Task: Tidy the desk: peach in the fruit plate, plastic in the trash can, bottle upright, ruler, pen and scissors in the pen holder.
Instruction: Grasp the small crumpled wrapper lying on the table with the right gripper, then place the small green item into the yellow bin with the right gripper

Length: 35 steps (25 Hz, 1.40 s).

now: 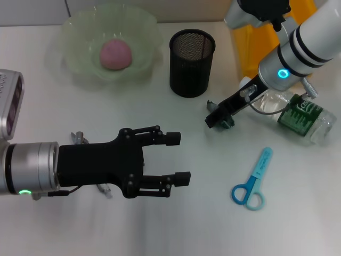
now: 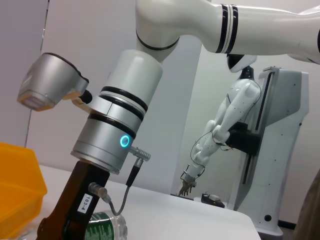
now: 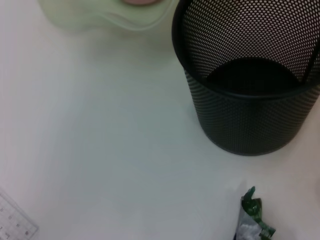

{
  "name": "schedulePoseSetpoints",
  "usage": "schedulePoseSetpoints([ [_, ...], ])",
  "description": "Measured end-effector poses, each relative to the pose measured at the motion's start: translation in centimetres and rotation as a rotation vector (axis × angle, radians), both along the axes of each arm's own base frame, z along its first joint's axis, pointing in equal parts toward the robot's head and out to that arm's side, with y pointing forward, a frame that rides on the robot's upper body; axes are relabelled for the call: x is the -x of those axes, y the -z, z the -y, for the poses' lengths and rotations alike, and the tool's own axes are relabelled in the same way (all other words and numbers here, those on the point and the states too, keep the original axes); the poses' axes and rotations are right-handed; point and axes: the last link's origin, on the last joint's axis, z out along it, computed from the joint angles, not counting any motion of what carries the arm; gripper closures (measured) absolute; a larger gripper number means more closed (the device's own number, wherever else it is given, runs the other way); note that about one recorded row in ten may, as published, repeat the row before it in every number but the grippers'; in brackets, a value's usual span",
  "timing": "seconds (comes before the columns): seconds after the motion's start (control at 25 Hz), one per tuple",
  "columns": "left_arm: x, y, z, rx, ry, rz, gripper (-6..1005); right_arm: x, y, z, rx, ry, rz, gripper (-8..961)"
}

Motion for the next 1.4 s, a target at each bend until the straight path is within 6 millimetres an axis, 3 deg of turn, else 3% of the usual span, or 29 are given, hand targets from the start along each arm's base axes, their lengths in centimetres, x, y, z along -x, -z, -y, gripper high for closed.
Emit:
schedulePoseSetpoints([
  [0.2,0.0,0.0,0.0,0.0,0.0,0.0,197,-0.2,0.2,0.1,0.011,-0.007,0.012,198],
  [0.44,0.1,0.1,0.1,0.002,-0.009,0.002,197,0.0,0.4,0.2,0.015,-0.03,0.029,398],
  [0.84,0.2,0.1,0.1,-0.004,-0.003,0.003,197,-0.3,0.5,0.4,0.028,-0.055,0.031,611],
  [0.96,0.1,0.1,0.1,-0.003,-0.003,0.003,197,-0.3,0.4,0.4,0.026,-0.058,0.022,824],
  [1.2,0.2,0.1,0.0,-0.004,-0.004,0.003,197,-0.2,-0.4,0.4,0.0,-0.072,-0.011,932],
  [1.4,0.2,0.1,0.0,-0.006,-0.006,0.002,197,0.3,-1.8,1.0,-0.022,-0.1,-0.093,954],
])
